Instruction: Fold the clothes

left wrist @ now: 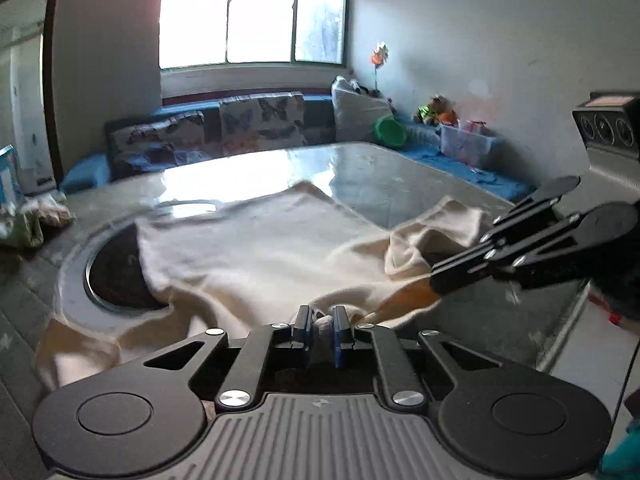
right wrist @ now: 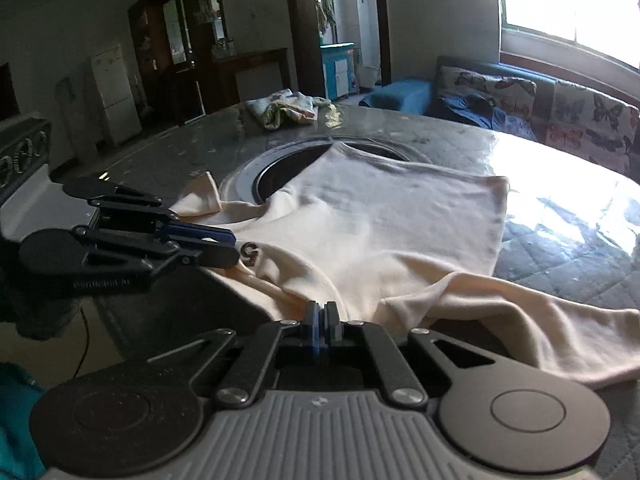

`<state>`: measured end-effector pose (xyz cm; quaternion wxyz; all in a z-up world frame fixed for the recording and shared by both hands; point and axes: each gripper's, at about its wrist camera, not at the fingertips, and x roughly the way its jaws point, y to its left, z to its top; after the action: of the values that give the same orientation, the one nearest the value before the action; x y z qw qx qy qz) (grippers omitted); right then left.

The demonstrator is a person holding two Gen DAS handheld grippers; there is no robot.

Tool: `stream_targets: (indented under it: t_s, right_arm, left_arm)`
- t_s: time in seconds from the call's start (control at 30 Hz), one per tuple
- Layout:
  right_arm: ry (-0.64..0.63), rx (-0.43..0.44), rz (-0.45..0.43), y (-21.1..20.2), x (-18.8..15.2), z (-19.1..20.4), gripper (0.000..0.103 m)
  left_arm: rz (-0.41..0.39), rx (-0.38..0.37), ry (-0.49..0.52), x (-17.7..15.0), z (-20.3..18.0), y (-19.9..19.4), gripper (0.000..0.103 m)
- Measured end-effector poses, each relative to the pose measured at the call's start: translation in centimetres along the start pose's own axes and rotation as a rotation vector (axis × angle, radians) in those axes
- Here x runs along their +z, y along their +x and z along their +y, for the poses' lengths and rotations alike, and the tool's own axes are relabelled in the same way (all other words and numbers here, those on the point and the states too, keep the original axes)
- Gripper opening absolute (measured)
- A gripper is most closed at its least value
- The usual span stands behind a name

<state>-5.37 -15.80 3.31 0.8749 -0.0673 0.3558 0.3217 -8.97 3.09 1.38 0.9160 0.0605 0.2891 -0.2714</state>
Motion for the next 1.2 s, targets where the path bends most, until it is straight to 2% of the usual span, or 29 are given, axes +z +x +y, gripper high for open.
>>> stream_targets:
  t_s: [0.1,0.17,0.27,0.37,0.47,0.53,0.6,0.67,0.7,0.77,0.9,1.03,1.13,1.2]
  right_arm:
    - [-0.017,0.023,0.069,0.7,-0.9,0.2,0.002]
    - [-0.038,0.035,0.089,0.8,-1.1,0.4,0.002]
    - [-0.052,0.06,0.05,-0.1,-0.1,0.4,0.004]
    - [-0.032,0.045,-0.013,-0.3,1.2,0.0,0.006]
    - [-0.012,0.05,0.01,1.7,1.1,0.0,0.007]
    - [-0.006,0.058,0.058,3.1,0.2,0.3,0.007]
    - [0.009,0.07,0.082,3.5,-0.8,0.4,0.007]
    - [0.029,0.065,0.062,2.3,-1.0,-0.1,0.011]
    - [0.04,0.051,0.044,1.4,-0.9,-0.6,0.016]
    - [0.067,0.006,0.006,-0.3,-0.7,-1.8,0.02]
    - [0.151,-0.192,-0.037,-2.5,-0.1,-6.5,0.02]
    - [0.275,-0.357,-0.042,-2.1,0.2,-11.8,0.025]
    - [0.338,-0.448,-0.054,-1.4,-0.2,-15.7,0.026]
    - [0.38,-0.48,-0.059,-0.8,-0.2,-17.8,0.039]
  left_arm:
    - [0.077,0.007,0.029,-1.3,-0.3,1.0,0.012]
    - [0.09,0.003,0.03,-1.5,-0.1,1.0,0.016]
    - [0.076,-0.021,0.037,-0.6,0.3,0.3,0.017]
    - [0.051,-0.009,0.055,0.3,0.3,-0.2,0.017]
    - [0.022,0.006,0.037,1.5,0.3,0.0,0.017]
    - [0.013,0.005,0.016,2.2,0.3,0.6,0.018]
    - [0.005,0.005,0.0,2.9,0.2,1.3,0.021]
    - [0.016,-0.005,-0.016,3.3,0.0,2.6,0.022]
    - [0.026,-0.02,-0.027,3.4,-0.1,3.3,0.022]
    - [0.037,-0.047,-0.034,3.5,-0.8,4.6,0.022]
    - [0.062,-0.109,-0.026,3.4,-2.8,6.6,0.022]
    - [0.089,-0.138,-0.008,2.8,-4.3,7.4,0.024]
    - [0.105,-0.147,-0.005,2.5,-4.8,7.6,0.029]
    - [0.112,-0.148,-0.004,2.3,-4.9,7.7,0.029]
